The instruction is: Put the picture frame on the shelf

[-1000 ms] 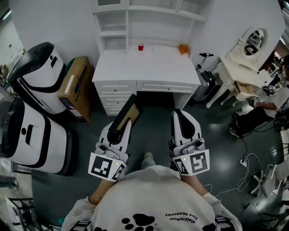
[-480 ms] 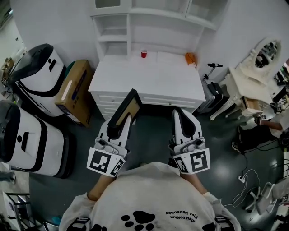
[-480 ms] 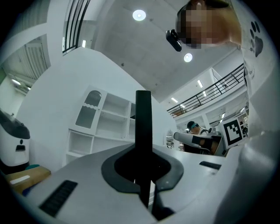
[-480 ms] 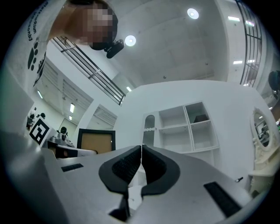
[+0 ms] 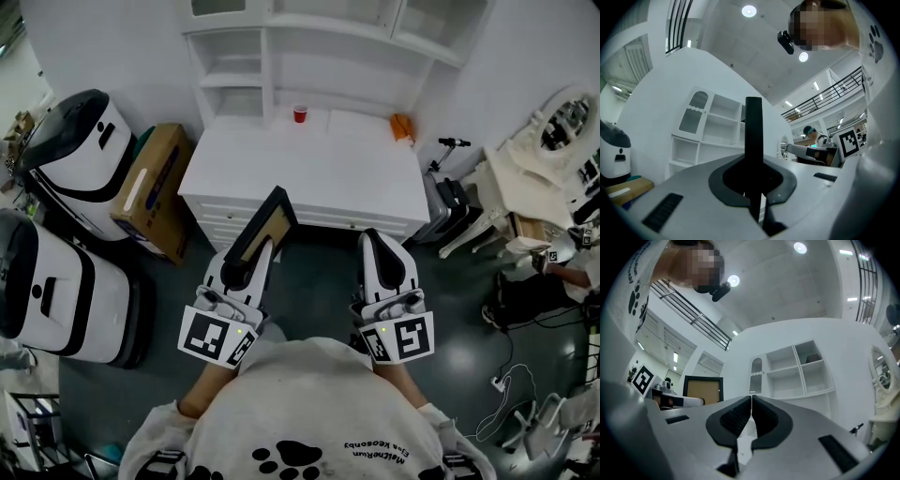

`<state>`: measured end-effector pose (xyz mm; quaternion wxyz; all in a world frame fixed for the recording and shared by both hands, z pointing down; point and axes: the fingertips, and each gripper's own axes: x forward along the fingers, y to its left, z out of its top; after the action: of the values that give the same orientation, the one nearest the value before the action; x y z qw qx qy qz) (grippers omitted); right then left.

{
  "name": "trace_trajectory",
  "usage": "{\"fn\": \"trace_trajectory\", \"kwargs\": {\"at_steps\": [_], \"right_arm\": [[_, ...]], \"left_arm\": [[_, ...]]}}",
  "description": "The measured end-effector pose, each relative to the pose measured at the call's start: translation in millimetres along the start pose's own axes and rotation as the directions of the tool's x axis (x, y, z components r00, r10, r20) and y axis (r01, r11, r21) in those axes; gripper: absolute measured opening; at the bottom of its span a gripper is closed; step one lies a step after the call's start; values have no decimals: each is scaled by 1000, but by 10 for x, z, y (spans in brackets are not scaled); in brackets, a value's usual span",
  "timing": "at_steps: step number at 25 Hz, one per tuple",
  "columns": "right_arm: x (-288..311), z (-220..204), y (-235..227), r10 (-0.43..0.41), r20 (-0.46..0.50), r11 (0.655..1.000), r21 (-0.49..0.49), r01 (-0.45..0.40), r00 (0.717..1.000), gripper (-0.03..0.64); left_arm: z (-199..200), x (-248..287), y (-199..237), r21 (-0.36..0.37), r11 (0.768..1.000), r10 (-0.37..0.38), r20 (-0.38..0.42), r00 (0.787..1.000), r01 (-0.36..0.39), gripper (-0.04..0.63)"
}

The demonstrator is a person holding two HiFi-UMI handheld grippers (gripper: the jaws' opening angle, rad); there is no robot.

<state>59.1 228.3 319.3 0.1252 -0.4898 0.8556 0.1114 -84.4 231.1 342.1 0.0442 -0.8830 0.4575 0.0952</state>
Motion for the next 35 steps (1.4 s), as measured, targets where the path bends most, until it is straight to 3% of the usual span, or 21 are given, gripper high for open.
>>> {"fn": "trace_trajectory", "kwargs": {"at_steps": [7,15,35], "right_arm": [[69,-19,-253,-20,10,1000,11,20,1000,35],[407,-32,-447,-27,29,999,-43,29,999,35],[2345,-605,-1440,-123,10,991,-54,123,992,35]], "left_arm": [[-53,295,-6,9,1000,-24,-16,1000,24,26],[-92,737,226,-3,998,-59,24,998,59,26],[-340,2690,1557,-44,981,-187,4,982,187,26]]}}
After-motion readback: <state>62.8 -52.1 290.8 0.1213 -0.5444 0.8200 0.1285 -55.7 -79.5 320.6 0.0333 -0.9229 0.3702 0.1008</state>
